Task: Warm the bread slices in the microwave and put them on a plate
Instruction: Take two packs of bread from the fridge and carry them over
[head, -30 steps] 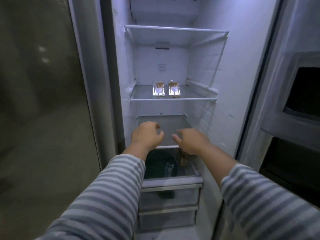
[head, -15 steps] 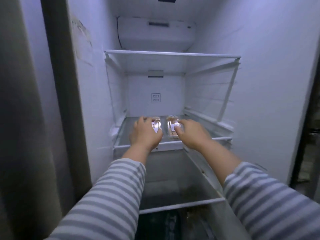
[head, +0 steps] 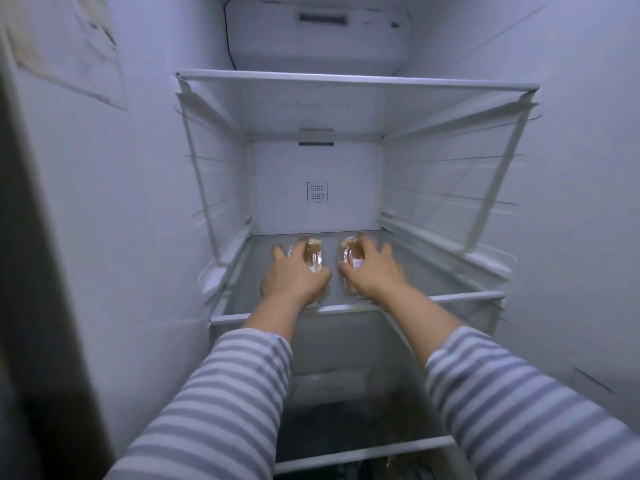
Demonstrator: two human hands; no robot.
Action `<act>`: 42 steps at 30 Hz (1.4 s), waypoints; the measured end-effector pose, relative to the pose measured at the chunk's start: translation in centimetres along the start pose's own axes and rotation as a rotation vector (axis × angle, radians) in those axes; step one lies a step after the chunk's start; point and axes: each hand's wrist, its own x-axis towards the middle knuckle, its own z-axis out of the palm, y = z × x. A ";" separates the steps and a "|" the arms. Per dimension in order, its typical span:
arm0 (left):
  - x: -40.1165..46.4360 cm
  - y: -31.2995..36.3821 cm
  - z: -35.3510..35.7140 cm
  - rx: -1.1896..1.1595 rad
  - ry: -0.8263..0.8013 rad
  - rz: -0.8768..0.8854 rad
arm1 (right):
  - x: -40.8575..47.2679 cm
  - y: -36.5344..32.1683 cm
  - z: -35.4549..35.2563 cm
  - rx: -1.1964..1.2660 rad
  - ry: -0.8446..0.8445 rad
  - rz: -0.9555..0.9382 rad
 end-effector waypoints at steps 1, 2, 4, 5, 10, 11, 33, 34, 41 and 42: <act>0.1 -0.2 -0.1 0.007 -0.004 -0.006 | 0.1 0.0 0.3 -0.004 -0.009 0.016; 0.1 -0.4 -0.1 0.016 -0.007 -0.007 | 0.1 0.0 0.5 -0.012 -0.014 0.026; 0.1 -0.8 0.2 0.050 -0.017 0.006 | 0.0 0.0 0.9 -0.026 0.003 0.035; 0.0 -0.9 0.3 0.069 -0.020 0.014 | 0.0 0.1 0.9 -0.021 0.024 0.035; -0.2 -0.9 0.7 -0.002 0.047 -0.006 | -0.5 0.2 0.8 0.040 0.115 0.063; -0.4 -0.8 0.5 -0.026 0.062 -0.012 | -0.9 0.1 0.5 0.049 0.128 0.073; -31.5 -1.8 -3.6 -0.034 0.087 -0.103 | -31.0 4.4 -3.2 -0.008 0.066 -0.046; -33.6 -2.4 -3.4 -0.035 0.071 -0.127 | -33.0 4.9 -2.8 -0.009 0.038 -0.042; -48.5 -7.9 -1.8 -0.035 -0.057 -0.323 | -45.9 7.9 1.2 -0.010 -0.211 0.070; -50.2 -8.8 -1.9 -0.031 -0.062 -0.347 | -47.5 8.1 1.9 -0.013 -0.242 0.071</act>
